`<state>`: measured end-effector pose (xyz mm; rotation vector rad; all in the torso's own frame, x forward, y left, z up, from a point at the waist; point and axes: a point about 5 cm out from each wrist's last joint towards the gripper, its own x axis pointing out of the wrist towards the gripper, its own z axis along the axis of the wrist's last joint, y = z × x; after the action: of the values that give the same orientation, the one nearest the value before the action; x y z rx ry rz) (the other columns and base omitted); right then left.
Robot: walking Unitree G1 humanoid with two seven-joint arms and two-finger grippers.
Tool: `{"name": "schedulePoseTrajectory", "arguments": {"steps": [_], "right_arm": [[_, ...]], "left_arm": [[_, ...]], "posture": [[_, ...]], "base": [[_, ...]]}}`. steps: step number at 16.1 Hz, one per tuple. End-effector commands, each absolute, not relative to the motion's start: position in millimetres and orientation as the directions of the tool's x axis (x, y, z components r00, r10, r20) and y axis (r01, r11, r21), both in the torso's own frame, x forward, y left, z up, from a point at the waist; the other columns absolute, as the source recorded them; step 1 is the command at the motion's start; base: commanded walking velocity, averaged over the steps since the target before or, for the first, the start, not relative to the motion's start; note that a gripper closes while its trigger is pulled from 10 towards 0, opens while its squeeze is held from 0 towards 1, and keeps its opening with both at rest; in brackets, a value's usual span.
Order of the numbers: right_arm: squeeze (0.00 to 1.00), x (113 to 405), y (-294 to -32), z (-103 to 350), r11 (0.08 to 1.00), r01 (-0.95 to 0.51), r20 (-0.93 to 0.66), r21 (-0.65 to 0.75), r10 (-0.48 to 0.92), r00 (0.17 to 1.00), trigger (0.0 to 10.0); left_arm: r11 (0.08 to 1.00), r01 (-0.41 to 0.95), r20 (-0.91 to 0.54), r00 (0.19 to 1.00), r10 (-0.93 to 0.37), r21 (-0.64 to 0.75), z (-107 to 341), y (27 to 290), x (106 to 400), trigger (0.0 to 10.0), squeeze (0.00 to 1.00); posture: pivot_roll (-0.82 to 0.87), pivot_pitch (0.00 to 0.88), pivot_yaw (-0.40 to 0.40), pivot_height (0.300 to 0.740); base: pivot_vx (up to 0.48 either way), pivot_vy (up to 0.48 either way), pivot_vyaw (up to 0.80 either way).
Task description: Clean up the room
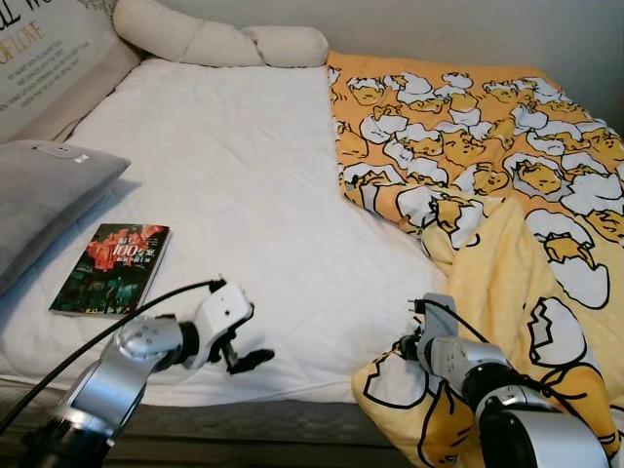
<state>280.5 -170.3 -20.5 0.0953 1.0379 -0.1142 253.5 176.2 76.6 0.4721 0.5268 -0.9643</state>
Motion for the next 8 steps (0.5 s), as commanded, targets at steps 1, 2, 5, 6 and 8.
{"name": "schedulePoseTrajectory", "arguments": {"steps": [1,2,5,6,8], "right_arm": [[0.0,286.3,-174.5,-15.2,0.989,0.143,-0.851,0.029,-0.051,0.523,0.0],[0.0,288.6,-175.9,-13.1,0.99,0.137,-0.847,0.035,-0.043,0.53,0.0],[0.0,289.7,-182.0,-11.7,0.988,0.149,-0.842,0.045,-0.043,0.538,0.0],[0.0,289.4,-183.8,-11.8,0.989,0.14,-0.842,0.044,-0.039,0.538,0.0],[0.0,289.3,-184.5,-11.5,0.995,0.089,-0.842,0.048,-0.007,0.539,0.0]], "left_arm": [[0.49,0.859,-0.613,0.47,-0.635,0.152,78.2,176.5,257.2,10.0,0.0],[0.49,0.859,-0.612,0.468,-0.638,0.146,77.2,175.8,258.9,10.0,0.0],[0.49,0.858,-0.611,0.472,-0.636,0.153,73.9,176.7,265.2,10.0,0.0],[0.493,0.854,-0.61,0.483,-0.628,0.168,73.3,177.1,269.3,10.0,0.0],[0.507,0.843,-0.604,0.503,-0.618,0.182,75.4,177.0,274.4,10.0,0.0]], "posture": [[0.02,0.0,-0.047,0.74],[0.02,0.0,-0.043,0.74],[0.0,0.0,-0.046,0.74],[0.01,0.0,-0.052,0.74],[0.02,0.0,-0.061,0.74]], "base": [[0.0,0.0,0.0],[0.0,0.0,0.0],[0.0,0.0,0.0],[0.0,0.0,0.0],[0.0,0.0,0.0]]}}
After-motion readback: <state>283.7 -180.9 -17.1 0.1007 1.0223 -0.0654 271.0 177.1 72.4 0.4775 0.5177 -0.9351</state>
